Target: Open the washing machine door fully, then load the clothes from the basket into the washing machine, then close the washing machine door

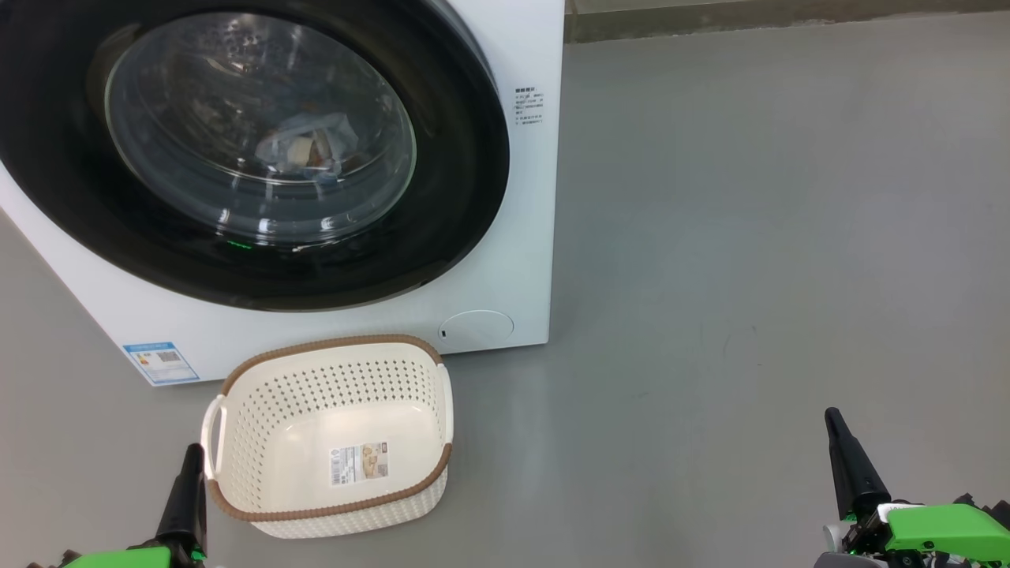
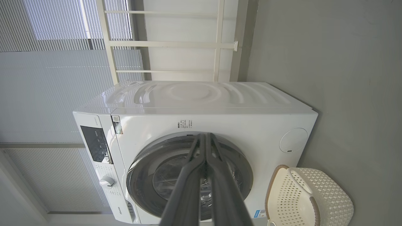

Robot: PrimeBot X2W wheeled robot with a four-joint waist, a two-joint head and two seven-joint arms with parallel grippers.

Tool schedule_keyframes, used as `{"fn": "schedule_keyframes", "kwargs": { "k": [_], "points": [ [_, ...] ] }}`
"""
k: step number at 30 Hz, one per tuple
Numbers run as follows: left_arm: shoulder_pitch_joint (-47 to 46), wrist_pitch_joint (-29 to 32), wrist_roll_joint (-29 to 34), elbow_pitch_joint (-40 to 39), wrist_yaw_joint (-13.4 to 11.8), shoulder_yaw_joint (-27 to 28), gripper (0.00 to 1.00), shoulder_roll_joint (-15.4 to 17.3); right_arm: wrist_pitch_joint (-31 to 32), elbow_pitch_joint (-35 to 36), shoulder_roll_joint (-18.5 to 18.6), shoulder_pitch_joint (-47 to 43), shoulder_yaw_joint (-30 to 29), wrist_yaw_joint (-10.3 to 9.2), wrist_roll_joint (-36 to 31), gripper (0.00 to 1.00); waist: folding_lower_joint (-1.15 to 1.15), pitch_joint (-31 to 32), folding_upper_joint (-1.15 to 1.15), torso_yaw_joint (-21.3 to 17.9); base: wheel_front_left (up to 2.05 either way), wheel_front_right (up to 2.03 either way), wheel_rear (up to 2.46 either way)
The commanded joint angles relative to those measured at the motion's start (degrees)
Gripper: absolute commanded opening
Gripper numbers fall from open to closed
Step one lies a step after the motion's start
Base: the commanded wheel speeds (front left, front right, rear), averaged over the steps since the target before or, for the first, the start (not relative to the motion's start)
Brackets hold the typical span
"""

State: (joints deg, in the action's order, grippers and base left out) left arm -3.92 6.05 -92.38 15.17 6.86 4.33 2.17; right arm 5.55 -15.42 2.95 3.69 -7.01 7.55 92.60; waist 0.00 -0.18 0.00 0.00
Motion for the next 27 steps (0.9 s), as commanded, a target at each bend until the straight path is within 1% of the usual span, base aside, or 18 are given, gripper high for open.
{"fn": "schedule_keyframes", "kwargs": {
  "k": [1, 27],
  "points": [
    [-2.25, 0.29, 0.07, -1.12, 0.63, 2.0, 0.0, 0.88, 0.52, 1.42, 0.32, 2.44, 1.01, -0.06, -0.01, 0.0, 0.0, 0.0, 0.0, 0.0, 0.0, 0.0, 0.0],
    [-2.26, 0.36, 0.13, -1.12, 0.63, 2.09, 0.0, 0.82, 0.66, 1.41, 0.2, 2.46, 0.83, -0.06, -0.16, 0.0, 0.0, 0.0, 0.0, 0.0, 0.0, 0.0, 0.0]
  ]
}}
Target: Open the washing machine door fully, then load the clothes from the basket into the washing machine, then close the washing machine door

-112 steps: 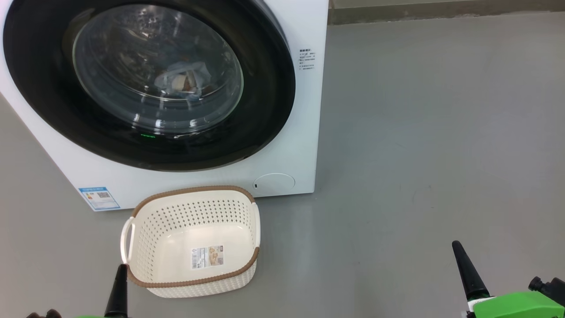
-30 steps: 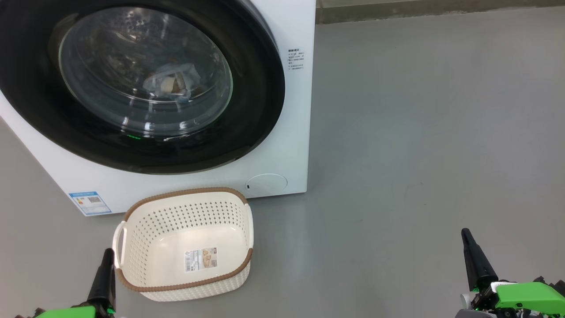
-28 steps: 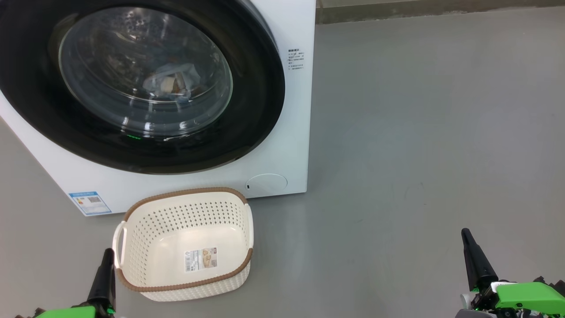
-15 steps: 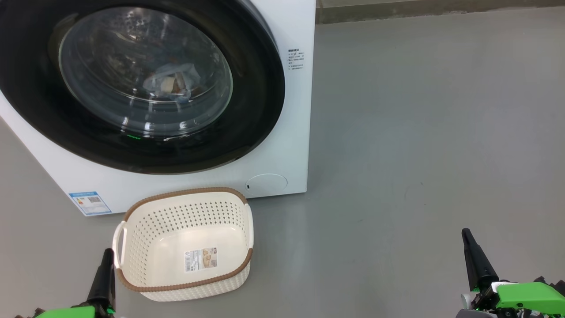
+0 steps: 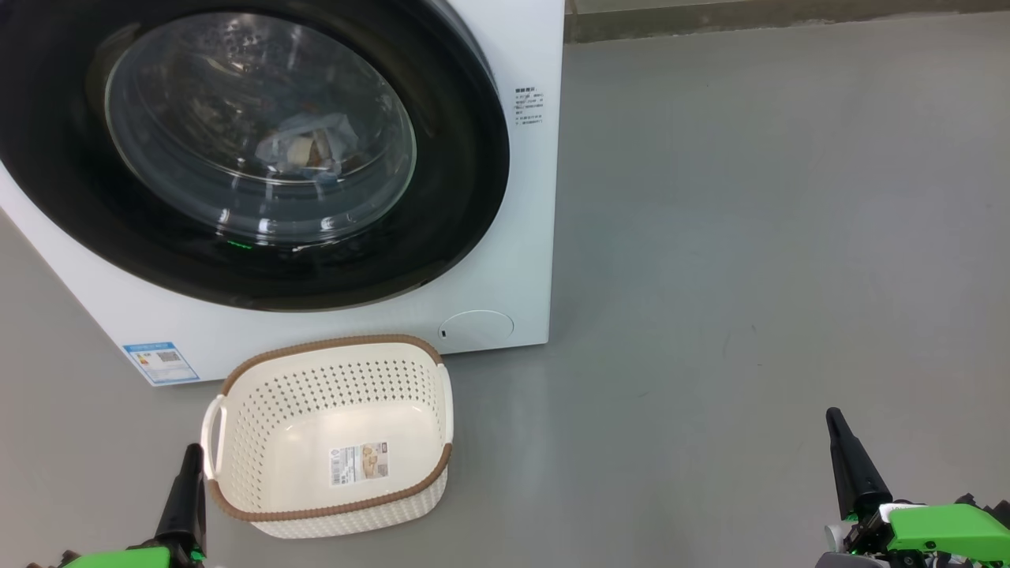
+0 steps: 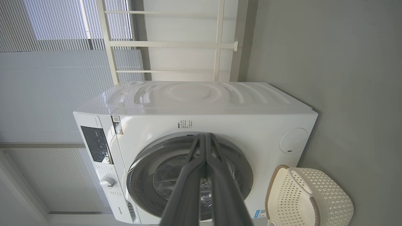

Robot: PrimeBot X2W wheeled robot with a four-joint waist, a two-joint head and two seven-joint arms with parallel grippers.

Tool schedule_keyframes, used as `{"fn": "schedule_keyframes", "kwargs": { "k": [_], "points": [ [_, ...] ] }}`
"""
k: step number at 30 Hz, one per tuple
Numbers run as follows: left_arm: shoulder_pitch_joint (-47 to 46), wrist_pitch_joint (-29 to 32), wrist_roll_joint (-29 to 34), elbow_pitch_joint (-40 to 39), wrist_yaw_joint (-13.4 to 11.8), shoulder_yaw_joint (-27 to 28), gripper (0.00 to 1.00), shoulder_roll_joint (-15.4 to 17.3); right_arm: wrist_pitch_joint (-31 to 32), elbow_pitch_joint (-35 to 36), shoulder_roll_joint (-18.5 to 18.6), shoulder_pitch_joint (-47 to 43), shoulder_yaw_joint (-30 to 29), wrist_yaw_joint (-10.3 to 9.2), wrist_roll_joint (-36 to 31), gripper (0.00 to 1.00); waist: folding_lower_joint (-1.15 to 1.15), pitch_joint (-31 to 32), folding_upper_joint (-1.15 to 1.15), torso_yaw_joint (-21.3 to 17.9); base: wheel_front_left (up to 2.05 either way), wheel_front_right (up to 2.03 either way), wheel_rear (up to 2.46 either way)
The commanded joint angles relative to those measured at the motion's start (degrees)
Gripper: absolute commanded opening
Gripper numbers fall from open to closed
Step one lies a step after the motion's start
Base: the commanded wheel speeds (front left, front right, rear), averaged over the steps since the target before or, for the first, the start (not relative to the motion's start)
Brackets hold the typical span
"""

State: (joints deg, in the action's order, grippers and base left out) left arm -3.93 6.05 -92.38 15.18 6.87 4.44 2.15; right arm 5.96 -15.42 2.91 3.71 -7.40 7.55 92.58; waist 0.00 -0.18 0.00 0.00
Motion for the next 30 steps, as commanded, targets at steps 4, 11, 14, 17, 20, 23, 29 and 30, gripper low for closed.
{"fn": "schedule_keyframes", "kwargs": {
  "k": [4, 11, 14, 17, 20, 23, 29, 30],
  "points": [
    [-2.25, 0.37, 0.14, -1.13, 0.62, 1.99, 0.0, 0.84, 0.28, 1.41, 0.23, 2.45, 1.19, -0.06, -0.16, 0.0, 0.0, 0.0, 0.0, 0.0, 0.0, 0.0, 0.0],
    [-2.25, 0.38, 0.16, -1.13, 0.62, 2.0, 0.0, 0.83, 0.31, 1.41, 0.2, 2.45, 1.15, -0.06, -0.19, 0.0, 0.0, 0.0, 0.0, 0.0, 0.0, 0.0, 0.0],
    [-2.25, 0.38, 0.16, -1.13, 0.62, 2.01, 0.0, 0.82, 0.32, 1.41, 0.19, 2.45, 1.14, -0.06, -0.2, 0.0, 0.0, 0.0, 0.0, 0.0, 0.0, 0.0, 0.0],
    [-2.25, 0.39, 0.17, -1.13, 0.62, 2.02, 0.0, 0.82, 0.33, 1.41, 0.18, 2.45, 1.12, -0.06, -0.21, 0.0, 0.0, 0.0, 0.0, 0.0, 0.0, 0.0, 0.0],
    [-2.25, 0.39, 0.17, -1.13, 0.62, 2.02, 0.0, 0.81, 0.34, 1.41, 0.17, 2.46, 1.11, -0.06, -0.22, 0.0, 0.0, 0.0, 0.0, 0.0, 0.0, 0.0, 0.0],
    [-2.25, 0.4, 0.18, -1.13, 0.62, 2.03, 0.0, 0.81, 0.35, 1.41, 0.16, 2.46, 1.1, -0.06, -0.23, 0.0, 0.0, 0.0, 0.0, 0.0, 0.0, 0.0, 0.0],
    [-2.26, 0.41, 0.18, -1.13, 0.62, 2.04, 0.0, 0.8, 0.37, 1.41, 0.15, 2.46, 1.07, -0.06, -0.25, 0.0, 0.0, 0.0, 0.0, 0.0, 0.0, 0.0, 0.0],
    [-2.26, 0.41, 0.19, -1.13, 0.62, 2.04, 0.0, 0.8, 0.38, 1.41, 0.14, 2.46, 1.07, -0.06, -0.26, 0.0, 0.0, 0.0, 0.0, 0.0, 0.0, 0.0, 0.0]
  ]
}}
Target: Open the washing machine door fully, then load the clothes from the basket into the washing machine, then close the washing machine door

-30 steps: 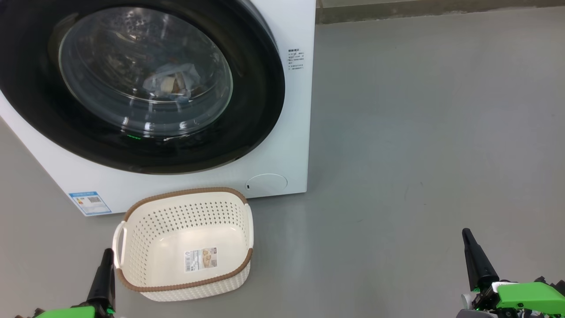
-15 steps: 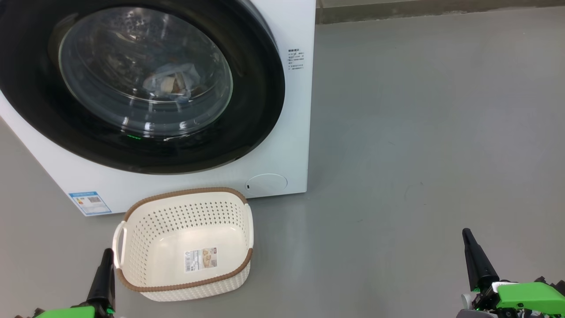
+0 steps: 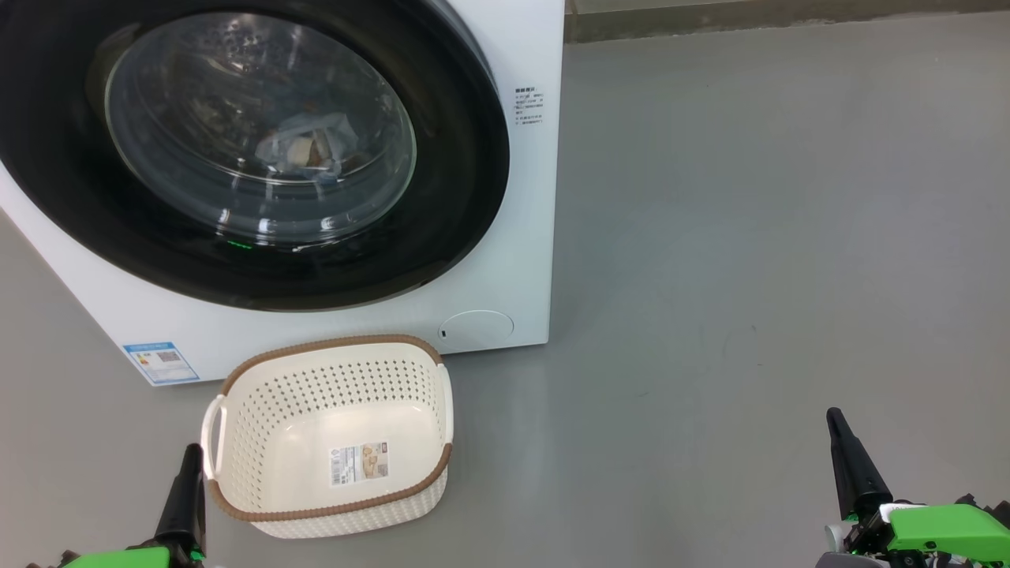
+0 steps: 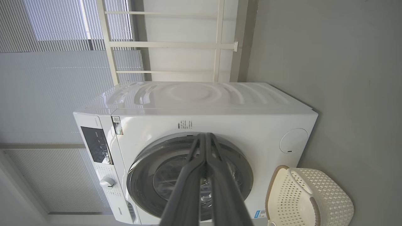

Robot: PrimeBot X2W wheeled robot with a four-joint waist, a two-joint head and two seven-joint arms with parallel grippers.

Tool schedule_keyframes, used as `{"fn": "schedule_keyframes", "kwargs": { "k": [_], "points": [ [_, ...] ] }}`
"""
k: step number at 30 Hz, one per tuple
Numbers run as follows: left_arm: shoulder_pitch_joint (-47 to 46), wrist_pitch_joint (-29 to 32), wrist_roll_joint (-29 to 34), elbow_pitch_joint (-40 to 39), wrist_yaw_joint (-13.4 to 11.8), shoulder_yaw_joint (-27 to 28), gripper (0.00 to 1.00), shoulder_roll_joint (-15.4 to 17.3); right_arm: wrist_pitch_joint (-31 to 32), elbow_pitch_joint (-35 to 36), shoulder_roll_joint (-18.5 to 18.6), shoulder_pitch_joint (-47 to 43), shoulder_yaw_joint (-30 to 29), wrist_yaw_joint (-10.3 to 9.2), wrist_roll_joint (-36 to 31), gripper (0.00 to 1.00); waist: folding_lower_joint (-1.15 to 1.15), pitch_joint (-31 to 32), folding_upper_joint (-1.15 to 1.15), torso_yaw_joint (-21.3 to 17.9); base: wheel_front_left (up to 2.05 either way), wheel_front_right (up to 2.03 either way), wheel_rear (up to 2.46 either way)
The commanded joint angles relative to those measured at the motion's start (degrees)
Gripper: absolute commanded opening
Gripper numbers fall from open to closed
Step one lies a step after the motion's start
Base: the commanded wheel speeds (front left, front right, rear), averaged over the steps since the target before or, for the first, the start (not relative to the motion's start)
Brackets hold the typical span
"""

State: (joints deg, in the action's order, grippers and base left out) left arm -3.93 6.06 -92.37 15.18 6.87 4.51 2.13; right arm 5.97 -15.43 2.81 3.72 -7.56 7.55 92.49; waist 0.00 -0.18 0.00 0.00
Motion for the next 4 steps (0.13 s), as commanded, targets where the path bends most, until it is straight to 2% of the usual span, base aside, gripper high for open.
{"fn": "schedule_keyframes", "kwargs": {
  "k": [1, 4],
  "points": [
    [-2.26, 0.4, 0.18, -1.13, 0.62, 1.98, 0.0, 0.82, 0.37, 1.42, 0.24, 2.45, 1.23, -0.06, -0.17, 0.0, 0.0, 0.0, 0.0, 0.0, 0.0, 0.0, 0.0],
    [-2.26, 0.4, 0.18, -1.13, 0.62, 1.98, 0.0, 0.82, 0.38, 1.42, 0.23, 2.45, 1.22, -0.06, -0.18, 0.0, 0.0, 0.0, 0.0, 0.0, 0.0, 0.0, 0.0]
  ]
}}
